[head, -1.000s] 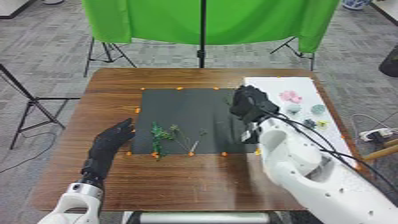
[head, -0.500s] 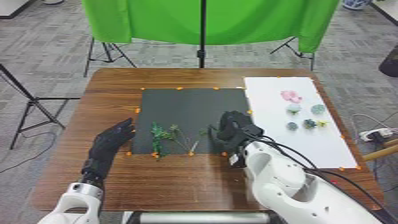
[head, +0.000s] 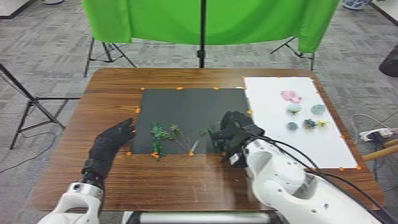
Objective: Arrange flowers
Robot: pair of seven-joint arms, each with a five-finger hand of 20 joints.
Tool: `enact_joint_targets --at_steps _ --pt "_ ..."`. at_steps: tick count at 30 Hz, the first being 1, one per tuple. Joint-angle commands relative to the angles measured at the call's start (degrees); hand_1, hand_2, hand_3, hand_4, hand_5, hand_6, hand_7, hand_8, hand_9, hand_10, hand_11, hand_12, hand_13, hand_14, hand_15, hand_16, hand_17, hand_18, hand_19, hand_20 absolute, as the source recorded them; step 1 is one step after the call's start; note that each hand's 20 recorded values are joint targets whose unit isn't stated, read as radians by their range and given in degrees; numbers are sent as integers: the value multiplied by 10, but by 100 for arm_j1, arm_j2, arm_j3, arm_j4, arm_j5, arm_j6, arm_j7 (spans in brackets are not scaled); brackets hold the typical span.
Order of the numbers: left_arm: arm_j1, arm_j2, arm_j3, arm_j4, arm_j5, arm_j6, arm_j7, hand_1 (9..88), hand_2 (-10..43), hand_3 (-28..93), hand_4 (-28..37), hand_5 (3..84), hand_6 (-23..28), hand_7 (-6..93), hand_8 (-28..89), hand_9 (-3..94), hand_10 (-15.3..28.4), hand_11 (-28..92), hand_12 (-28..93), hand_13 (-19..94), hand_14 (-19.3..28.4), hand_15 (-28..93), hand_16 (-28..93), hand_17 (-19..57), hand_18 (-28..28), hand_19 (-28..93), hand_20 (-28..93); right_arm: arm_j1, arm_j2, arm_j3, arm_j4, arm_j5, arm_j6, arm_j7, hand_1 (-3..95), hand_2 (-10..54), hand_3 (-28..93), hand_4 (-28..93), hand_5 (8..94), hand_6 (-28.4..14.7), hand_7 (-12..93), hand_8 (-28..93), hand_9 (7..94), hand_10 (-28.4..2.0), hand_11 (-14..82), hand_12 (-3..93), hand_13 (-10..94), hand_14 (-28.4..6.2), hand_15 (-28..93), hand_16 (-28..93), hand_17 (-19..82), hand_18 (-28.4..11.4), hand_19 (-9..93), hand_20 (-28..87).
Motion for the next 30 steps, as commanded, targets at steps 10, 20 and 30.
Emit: enact_joint_targets --at_steps 10,20,30 --pt "102 -17 13 -11 21 -56 -55 244 -18 634 -247 407 37 75 -46 381 118 104 142 282 168 152 40 1 140 53 162 -384 857 1883 -182 -660 380 527 348 -55 627 -100 647 -34 169 -42 684 -177 232 280 783 -91 617 364 553 -167 932 577" --pt "35 -38 26 13 34 -62 -42 244 -17 634 -246 405 34 77 -46 381 118 104 141 282 169 151 40 1 141 54 162 -443 1035 2016 436 -437 -868 853 353 -95 615 -109 604 -15 132 -45 640 -189 230 295 754 -104 654 359 547 -171 932 571" --pt "82 -38 -19 -10 18 -48 -36 244 -18 634 -246 405 35 76 -47 381 118 105 142 282 170 152 40 0 141 54 162 -1428 1019 2515 197 -354 -484 838 364 -95 604 -113 669 -15 146 -50 706 -173 274 304 778 -94 667 353 573 -156 932 579"
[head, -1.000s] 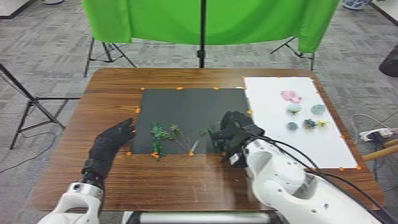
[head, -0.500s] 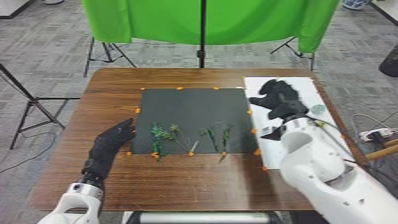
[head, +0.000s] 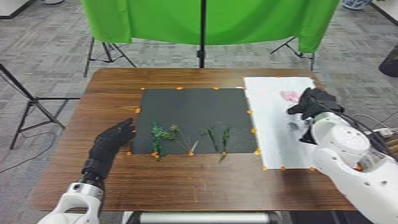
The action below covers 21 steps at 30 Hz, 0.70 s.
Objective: Arrange flowers
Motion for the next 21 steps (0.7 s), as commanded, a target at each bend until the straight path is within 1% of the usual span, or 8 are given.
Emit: enact_joint_targets --at_steps 1,7,13,16,17,18,19,21 --pt "67 -37 -12 3 19 -47 -37 243 -18 635 -246 405 35 76 -47 381 118 105 141 282 170 152 40 0 140 54 162 -946 20 232 -284 -52 641 -60 364 -95 605 -114 678 -17 150 -50 716 -170 285 306 784 -91 668 353 580 -154 932 583" --pt "34 -36 3 12 20 -74 -41 245 -17 633 -247 405 35 76 -46 381 118 105 142 282 169 151 40 1 140 53 162 -976 -50 68 -353 -128 1226 -202 365 -95 606 -115 696 -22 157 -51 757 -159 313 309 806 -80 672 353 602 -146 932 600" --pt "51 -57 11 12 27 -96 -49 244 -18 635 -247 405 35 76 -46 381 119 105 142 282 169 151 40 0 141 53 162 -982 -123 -68 -294 -177 951 -161 367 -95 610 -113 676 -23 150 -53 761 -158 307 300 815 -73 670 355 612 -142 932 612" --pt "46 -50 -4 15 18 -90 -43 244 -18 635 -247 405 35 76 -46 381 118 105 142 282 169 151 40 0 140 53 162 -989 -110 -197 -217 -270 922 -158 416 -95 616 -114 671 -21 151 -52 761 -153 296 293 825 -64 658 351 614 -137 932 609" --pt "51 -46 -11 14 22 -69 -24 244 -18 635 -247 405 35 76 -46 381 118 105 142 282 169 151 40 0 140 54 162 -978 -105 -246 -181 -315 1001 -184 432 -95 619 -114 674 -20 153 -52 763 -151 296 292 827 -61 657 351 614 -136 932 608" --pt "48 -41 -9 19 22 -15 12 244 -17 635 -247 405 34 77 -46 381 118 105 142 282 168 150 40 0 140 54 162 -961 -96 -287 -154 -342 1074 -218 474 -95 594 -113 679 -21 152 20 776 -139 263 340 833 -57 652 351 617 -133 932 605" --pt "48 -29 10 22 8 90 80 244 -17 635 -247 405 34 77 -46 381 118 105 142 282 169 151 40 0 141 54 162 -921 -73 -346 -127 -356 1264 -251 524 -95 552 -103 697 -25 147 86 799 -126 218 392 839 -53 648 351 621 -130 932 600" --pt "58 -12 34 29 -37 332 289 245 -17 635 -247 405 35 77 -46 381 118 105 142 282 168 151 41 1 141 54 162 -786 -45 -413 -126 -405 1467 -340 608 -95 494 -84 742 -27 152 160 850 -107 147 462 857 -42 635 352 632 -123 932 592"
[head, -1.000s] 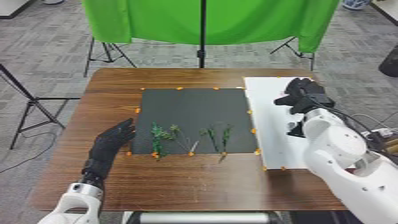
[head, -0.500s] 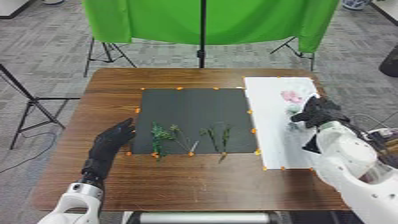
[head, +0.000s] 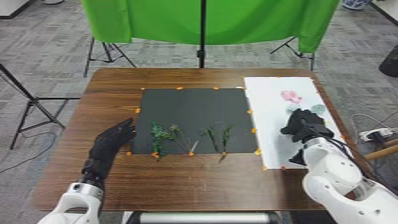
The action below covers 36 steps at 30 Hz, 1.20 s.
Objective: Arrange flowers
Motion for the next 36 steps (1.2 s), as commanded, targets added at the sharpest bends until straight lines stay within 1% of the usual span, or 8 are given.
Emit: enact_joint_targets --at_steps 1,6,9,11,17,20,27,36 --pt "75 8 62 21 -72 548 412 245 -18 635 -246 407 35 78 -47 382 119 104 141 283 168 151 41 3 140 54 162 285 80 -351 122 -235 679 -219 628 -95 496 -85 760 -24 163 176 864 -103 137 472 865 -38 630 352 640 -118 932 588" --pt "68 93 172 30 -334 1551 1090 247 -19 645 -246 410 37 81 -49 380 120 109 141 271 150 135 32 28 121 46 160 1182 183 -800 -209 -89 908 -549 665 -95 499 -97 796 -25 181 188 900 -95 135 480 889 -26 615 354 656 -114 932 582" --pt "100 116 163 18 -544 1964 1375 249 -18 645 -249 410 37 83 -50 373 119 109 138 261 140 116 26 51 105 46 163 2072 68 -1489 -365 191 890 -866 666 -95 499 -96 799 -25 180 190 903 -94 133 481 892 -24 611 356 659 -113 932 585" --pt "136 108 129 3 -667 2103 1472 250 -18 645 -256 411 38 87 -51 370 119 111 136 261 139 109 26 64 99 44 173 2825 -193 -2133 -290 384 812 -1135 664 -95 501 -94 800 -25 179 190 904 -94 132 481 893 -23 610 359 661 -110 932 586" --pt "267 133 -10 -59 -856 1996 1374 235 1 656 -272 421 44 96 -57 375 121 124 131 271 136 114 22 80 91 39 181 4667 -1561 -3878 515 1654 451 -1920 657 -95 511 -98 800 -21 181 191 906 -94 128 483 895 -21 608 366 662 -109 932 591" --pt "220 196 -16 -51 -836 1867 1300 208 31 638 -280 421 47 90 -59 386 125 127 127 274 139 117 20 77 91 36 183 5064 -2162 -4344 952 2138 246 -2051 650 -95 522 -105 800 -18 184 192 908 -93 127 484 897 -20 610 369 665 -108 932 594" --pt "190 314 82 -48 -1020 1949 1444 192 87 608 -282 399 50 63 -59 397 128 125 124 278 143 120 18 72 89 30 177 5446 -2816 -5036 1537 2057 245 -2260 642 -95 534 -118 796 -14 191 194 908 -89 128 488 897 -20 615 372 666 -109 932 608" --pt "222 317 149 -70 -1141 1936 1336 209 218 553 -283 382 47 55 -64 403 129 124 118 284 146 126 15 72 89 33 177 5307 -3150 -5180 2151 1918 -189 -2129 625 -95 536 -126 776 -12 192 189 892 -88 125 492 885 -22 624 379 658 -113 932 621"
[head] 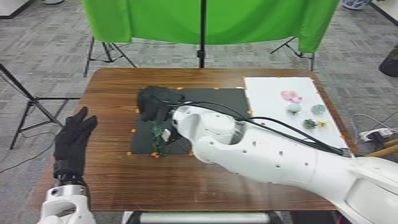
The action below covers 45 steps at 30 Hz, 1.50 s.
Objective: Arrange flowers
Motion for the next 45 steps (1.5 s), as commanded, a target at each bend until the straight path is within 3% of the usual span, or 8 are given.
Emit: enact_joint_targets --at_steps 1,7,17,27,34,39,42,45 --pt "95 5 77 -49 -152 95 -149 210 227 552 -283 383 47 56 -64 403 129 124 118 285 146 127 15 72 89 33 177 -150 -295 34 428 -221 -459 87 623 -95 536 -126 773 -13 191 188 889 -88 124 493 883 -23 625 379 656 -113 932 622" --pt "169 6 -99 -5 -739 -127 -312 276 315 483 -283 395 49 64 -66 416 135 127 114 295 149 136 11 75 90 30 175 -179 -396 -48 629 -212 -500 92 606 -95 523 -128 747 -18 180 179 869 -91 123 498 870 -27 632 380 644 -115 932 623" --pt "163 -8 -155 6 -673 -234 -412 267 308 518 -283 399 50 66 -67 420 134 132 115 298 149 148 7 74 87 30 178 -177 -514 -66 742 -285 -357 186 548 -95 547 -138 705 -27 163 141 825 -103 178 447 862 -31 640 373 638 -116 932 623" --pt "182 -79 -127 1 -635 -330 -467 239 229 537 -283 399 51 71 -66 415 134 141 117 300 156 164 4 61 93 45 172 -317 -280 95 622 -626 -541 156 468 -95 616 -158 666 -23 178 -61 793 -121 260 362 856 -36 644 368 634 -124 932 624" --pt "220 -131 -163 -19 -469 -418 -542 234 218 543 -283 398 51 70 -63 413 135 140 118 300 158 167 4 59 94 48 167 -861 1425 1331 -1034 -1004 -21 394 448 -95 633 -162 657 -21 179 -61 764 -126 292 317 843 -43 628 372 611 -132 932 603" --pt "273 -174 -166 -33 -449 -377 -560 229 211 555 -283 399 52 69 -62 413 134 141 120 300 161 171 4 58 95 48 165 -2348 2877 3326 -2063 -1031 -321 826 428 -95 639 -154 648 -23 174 -59 724 -149 275 295 802 -68 625 369 570 -147 932 587" --pt "286 -147 -77 21 -92 -167 -336 216 181 588 -283 401 52 70 -61 413 134 142 121 300 160 172 4 57 95 48 165 -3365 3334 4520 -2261 -905 -803 1117 403 -95 630 -138 643 -24 158 -56 708 -156 248 286 791 -76 627 365 561 -152 932 578" --pt "290 -133 -3 93 266 -60 -14 232 56 653 -278 405 49 78 -61 413 133 146 126 305 162 180 8 55 102 51 167 -4167 3441 5335 -2218 -930 -1052 1398 363 -95 620 -124 633 -23 134 -54 694 -172 199 267 782 -85 628 364 556 -159 932 585"
